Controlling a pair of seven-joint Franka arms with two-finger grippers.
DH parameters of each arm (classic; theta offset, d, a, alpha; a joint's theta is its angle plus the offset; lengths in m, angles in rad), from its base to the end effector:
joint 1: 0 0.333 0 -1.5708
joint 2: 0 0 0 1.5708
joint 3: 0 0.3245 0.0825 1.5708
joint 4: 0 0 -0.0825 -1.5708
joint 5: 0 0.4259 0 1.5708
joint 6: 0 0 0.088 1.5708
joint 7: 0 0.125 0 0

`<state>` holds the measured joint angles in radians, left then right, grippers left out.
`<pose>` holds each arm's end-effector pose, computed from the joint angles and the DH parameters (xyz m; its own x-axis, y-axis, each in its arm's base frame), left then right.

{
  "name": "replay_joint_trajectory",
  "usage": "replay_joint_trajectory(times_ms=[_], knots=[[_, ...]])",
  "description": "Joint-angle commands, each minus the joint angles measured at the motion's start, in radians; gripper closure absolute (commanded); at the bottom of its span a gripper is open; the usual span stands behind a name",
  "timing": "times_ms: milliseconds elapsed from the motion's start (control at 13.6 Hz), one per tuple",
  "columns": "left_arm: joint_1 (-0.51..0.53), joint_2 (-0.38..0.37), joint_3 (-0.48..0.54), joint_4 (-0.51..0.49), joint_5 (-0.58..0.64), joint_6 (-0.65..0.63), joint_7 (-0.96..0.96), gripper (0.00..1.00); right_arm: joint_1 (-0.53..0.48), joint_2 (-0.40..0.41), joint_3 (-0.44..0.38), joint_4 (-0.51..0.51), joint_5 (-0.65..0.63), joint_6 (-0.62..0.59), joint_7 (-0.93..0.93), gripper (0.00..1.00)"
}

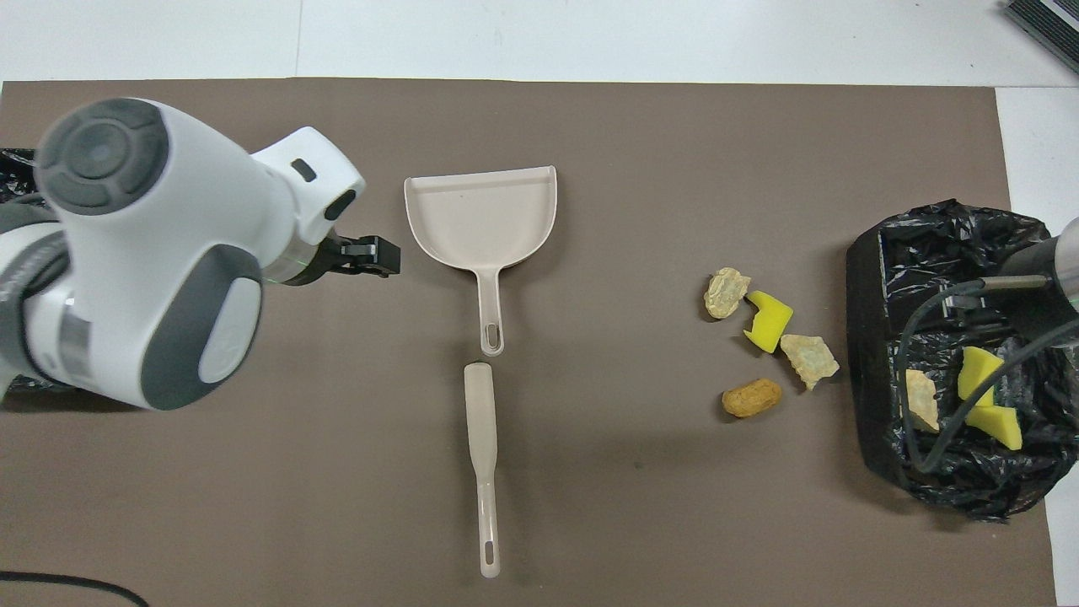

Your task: Sweep and dump trash in bin

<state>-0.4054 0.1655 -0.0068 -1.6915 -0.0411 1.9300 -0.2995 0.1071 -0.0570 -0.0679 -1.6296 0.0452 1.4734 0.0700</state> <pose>0.6067 -0.2689 0.4802 0.9936 -0.0975 0.0574 -0.1009 -0.9931 0.0602 0.5645 0.0271 0.6104 0.9944 -0.0260 -0.1022 -0.0305 -0.9987 -0.0420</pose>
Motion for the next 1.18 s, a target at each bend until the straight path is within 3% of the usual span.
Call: replay_joint_trajectory(times_ms=[0,295,736,884,957,1105], knots=[[-0.081,0.084,0.018,-0.013,0.004,0.121,-0.082,0.0,-0.001,-0.029,-0.004,-0.035,0.012,0.015,-0.016,0.0],[-0.171,0.126,0.019,-0.108,0.004,0.297,-0.171,0.0,0.002,-0.032,-0.004,-0.038,0.012,0.01,-0.018,0.0],[-0.234,0.155,0.019,-0.154,0.004,0.343,-0.24,0.02,0.023,-0.035,-0.004,-0.038,0.012,0.001,-0.016,0.0],[-0.236,0.155,0.019,-0.174,0.004,0.354,-0.24,0.16,0.022,-0.035,-0.004,-0.038,0.012,-0.007,-0.016,0.0],[-0.236,0.155,0.019,-0.174,0.004,0.356,-0.24,0.29,0.014,-0.035,-0.004,-0.036,0.012,-0.022,-0.018,0.0],[-0.234,0.155,0.021,-0.171,0.006,0.354,-0.239,0.76,0.006,-0.035,-0.007,-0.036,0.012,-0.039,-0.019,0.0]])
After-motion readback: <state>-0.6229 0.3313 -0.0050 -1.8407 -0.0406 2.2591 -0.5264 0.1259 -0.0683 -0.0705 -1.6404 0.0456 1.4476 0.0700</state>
